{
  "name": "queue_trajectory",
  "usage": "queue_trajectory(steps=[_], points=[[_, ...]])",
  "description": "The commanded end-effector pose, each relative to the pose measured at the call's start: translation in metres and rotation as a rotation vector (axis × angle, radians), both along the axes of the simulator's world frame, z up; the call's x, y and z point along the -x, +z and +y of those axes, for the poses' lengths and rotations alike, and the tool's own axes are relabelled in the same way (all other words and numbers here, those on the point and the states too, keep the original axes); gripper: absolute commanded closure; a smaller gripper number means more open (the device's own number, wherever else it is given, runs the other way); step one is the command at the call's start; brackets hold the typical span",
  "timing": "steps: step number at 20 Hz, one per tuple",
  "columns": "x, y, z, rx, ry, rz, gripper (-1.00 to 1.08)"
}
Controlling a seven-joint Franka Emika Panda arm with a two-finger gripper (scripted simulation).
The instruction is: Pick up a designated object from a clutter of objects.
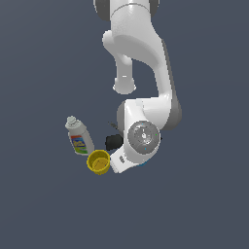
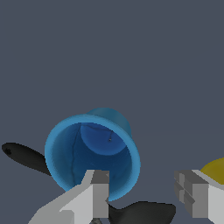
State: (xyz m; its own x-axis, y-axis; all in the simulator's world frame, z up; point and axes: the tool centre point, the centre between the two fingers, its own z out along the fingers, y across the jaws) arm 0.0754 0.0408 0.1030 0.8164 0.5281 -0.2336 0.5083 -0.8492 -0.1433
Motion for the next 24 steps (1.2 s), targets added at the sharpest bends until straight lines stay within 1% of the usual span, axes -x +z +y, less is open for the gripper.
queue_trajectory(steps=[1, 14, 15, 24], points=[[0.0, 0.0, 0.0, 0.0, 0.0, 0.0, -0.2], [0.009, -0.029, 0.0, -0.001, 0.003, 0.0, -0.2], [0.009, -0.029, 0.0, -0.001, 0.003, 0.0, 1.08], [0.009, -0.029, 0.0, -0.001, 0.003, 0.0, 1.08]])
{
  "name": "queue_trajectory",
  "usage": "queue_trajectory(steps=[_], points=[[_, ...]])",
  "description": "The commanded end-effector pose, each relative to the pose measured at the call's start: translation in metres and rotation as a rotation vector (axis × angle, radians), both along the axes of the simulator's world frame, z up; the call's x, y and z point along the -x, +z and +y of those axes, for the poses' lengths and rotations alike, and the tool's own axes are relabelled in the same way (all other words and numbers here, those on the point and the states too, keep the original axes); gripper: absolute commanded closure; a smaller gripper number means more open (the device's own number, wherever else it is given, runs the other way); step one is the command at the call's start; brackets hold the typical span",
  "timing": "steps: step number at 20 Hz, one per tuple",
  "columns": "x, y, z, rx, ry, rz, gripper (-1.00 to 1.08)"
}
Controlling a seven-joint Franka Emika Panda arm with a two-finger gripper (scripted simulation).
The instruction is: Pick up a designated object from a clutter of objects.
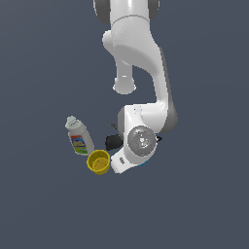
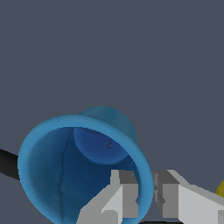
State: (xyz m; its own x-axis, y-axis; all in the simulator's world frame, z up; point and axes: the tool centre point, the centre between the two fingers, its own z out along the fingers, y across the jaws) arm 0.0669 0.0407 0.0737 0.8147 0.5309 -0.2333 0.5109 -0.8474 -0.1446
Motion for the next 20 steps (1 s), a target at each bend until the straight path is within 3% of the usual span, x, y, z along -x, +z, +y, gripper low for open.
queue_trajectory(steps=[1, 11, 20], points=[[0.0, 0.0, 0.0, 0.0, 0.0, 0.0, 1.08], [0.006, 0.027, -0.01, 0.0, 0.0, 0.0, 1.08], [0.023, 0.102, -0.038, 0.0, 0.0, 0.0, 1.08]])
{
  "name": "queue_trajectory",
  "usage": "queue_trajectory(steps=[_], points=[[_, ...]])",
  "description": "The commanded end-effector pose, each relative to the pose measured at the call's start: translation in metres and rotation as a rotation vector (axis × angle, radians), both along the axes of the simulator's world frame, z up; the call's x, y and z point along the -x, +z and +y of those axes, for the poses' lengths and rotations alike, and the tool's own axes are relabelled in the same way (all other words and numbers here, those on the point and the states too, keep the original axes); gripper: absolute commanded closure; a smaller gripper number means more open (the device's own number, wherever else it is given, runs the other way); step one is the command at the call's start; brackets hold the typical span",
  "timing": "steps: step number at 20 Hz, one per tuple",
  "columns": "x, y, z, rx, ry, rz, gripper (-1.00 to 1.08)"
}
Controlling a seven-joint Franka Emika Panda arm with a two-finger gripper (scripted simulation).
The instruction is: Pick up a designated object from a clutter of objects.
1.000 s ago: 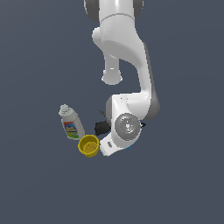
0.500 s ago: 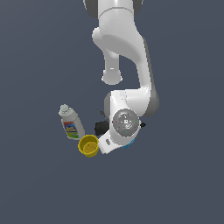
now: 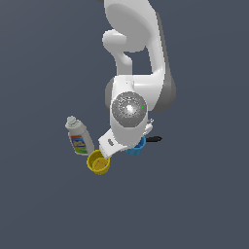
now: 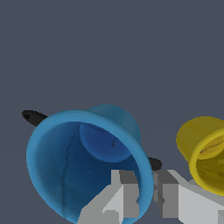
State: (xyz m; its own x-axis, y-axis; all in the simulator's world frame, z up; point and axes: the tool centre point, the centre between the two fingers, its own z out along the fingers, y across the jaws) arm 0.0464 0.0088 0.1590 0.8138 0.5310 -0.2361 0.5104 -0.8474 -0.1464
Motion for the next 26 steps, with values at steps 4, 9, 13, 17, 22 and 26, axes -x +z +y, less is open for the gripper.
queue_trajectory(steps=[4, 9, 13, 17, 22, 26], points=[[0.013, 0.063, -0.023, -0.001, -0.001, -0.003, 1.08], [0.025, 0.121, -0.044, -0.001, -0.001, -0.003, 1.08], [0.034, 0.166, -0.06, -0.001, -0.001, -0.003, 1.08], [0.041, 0.208, -0.076, -0.001, -0.001, -0.003, 1.08], [0.048, 0.247, -0.09, -0.001, -0.001, -0.003, 1.08], [0.05, 0.267, -0.098, -0.001, 0.0, -0.003, 1.08]])
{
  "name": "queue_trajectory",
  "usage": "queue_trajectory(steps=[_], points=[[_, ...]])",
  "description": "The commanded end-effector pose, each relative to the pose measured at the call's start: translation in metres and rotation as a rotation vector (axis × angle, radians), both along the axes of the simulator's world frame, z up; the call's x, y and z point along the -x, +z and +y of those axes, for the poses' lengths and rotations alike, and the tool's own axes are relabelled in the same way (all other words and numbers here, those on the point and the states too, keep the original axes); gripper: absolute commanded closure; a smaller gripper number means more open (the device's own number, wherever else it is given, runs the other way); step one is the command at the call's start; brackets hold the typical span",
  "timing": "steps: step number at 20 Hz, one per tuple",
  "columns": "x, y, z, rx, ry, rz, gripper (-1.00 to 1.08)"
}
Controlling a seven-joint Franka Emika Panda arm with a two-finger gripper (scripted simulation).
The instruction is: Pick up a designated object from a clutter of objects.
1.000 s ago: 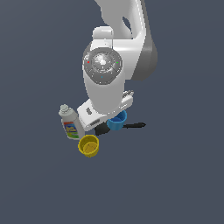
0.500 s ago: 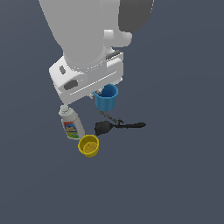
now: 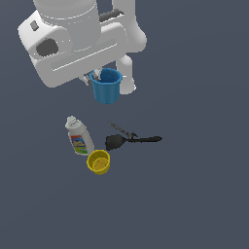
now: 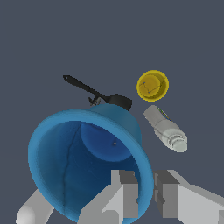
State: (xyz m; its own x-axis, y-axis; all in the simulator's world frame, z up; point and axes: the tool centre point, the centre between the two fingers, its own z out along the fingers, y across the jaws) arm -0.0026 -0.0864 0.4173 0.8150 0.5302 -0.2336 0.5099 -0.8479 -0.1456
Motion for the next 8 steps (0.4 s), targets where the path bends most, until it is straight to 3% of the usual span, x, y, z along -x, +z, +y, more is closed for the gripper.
queue_trajectory(steps=[1, 8], points=[[0.001, 0.012, -0.004, 0.0, 0.001, -0.001, 1.08], [0.002, 0.022, -0.008, 0.001, 0.001, -0.001, 1.08]])
